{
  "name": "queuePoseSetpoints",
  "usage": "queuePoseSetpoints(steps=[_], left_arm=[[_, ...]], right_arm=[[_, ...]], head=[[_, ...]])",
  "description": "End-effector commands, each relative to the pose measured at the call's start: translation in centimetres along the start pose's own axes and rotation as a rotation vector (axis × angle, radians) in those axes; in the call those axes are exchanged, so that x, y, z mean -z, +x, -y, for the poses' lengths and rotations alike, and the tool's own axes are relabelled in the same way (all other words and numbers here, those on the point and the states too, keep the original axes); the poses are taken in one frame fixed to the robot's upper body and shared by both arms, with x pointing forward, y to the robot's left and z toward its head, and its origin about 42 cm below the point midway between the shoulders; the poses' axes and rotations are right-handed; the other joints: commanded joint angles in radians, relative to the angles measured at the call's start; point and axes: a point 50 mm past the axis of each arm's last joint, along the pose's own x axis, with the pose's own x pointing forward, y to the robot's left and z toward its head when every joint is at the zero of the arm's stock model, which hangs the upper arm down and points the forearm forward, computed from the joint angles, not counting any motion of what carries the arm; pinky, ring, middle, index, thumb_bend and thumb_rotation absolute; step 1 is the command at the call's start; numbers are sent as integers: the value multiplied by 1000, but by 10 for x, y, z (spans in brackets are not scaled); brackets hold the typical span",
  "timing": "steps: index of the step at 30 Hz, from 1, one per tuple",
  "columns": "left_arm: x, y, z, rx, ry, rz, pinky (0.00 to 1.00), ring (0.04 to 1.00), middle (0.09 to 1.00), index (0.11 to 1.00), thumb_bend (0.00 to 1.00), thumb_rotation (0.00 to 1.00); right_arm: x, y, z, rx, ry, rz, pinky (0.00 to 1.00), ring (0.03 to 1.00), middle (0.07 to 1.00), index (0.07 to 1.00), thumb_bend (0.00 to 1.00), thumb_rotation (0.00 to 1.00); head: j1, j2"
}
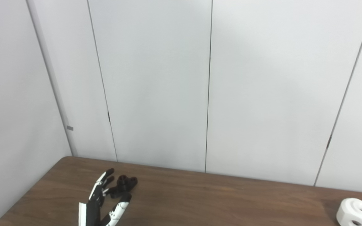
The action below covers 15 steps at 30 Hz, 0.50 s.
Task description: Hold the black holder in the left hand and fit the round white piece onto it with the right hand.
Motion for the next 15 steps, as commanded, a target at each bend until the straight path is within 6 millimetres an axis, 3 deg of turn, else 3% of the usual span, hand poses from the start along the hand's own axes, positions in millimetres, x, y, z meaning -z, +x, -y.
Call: queuePoseSetpoints(steps=[1,5,9,15], left_arm=[[-1,-3,1,-4,72,47,726,809,846,807,839,574],[-9,0,1,-25,158,67,753,832,876,818,795,551],[-21,5,3,-51,208,79,744,821,859,817,841,546],[-35,14,-5,-6,354,-27,827,913,922,893,872,529]], right_arm=[[9,-12,4,10,-1,-19,791,869,890,875,873,844],[9,-13,10,3,3,-37,845,895,909,892,894,857],[10,-13,14,4,-5,-36,859,896,910,896,881,859],[9,-12,19,5,-1,-65,882,909,926,909,923,861]], head=[[20,5],[56,15],[93,19],[139,27]])
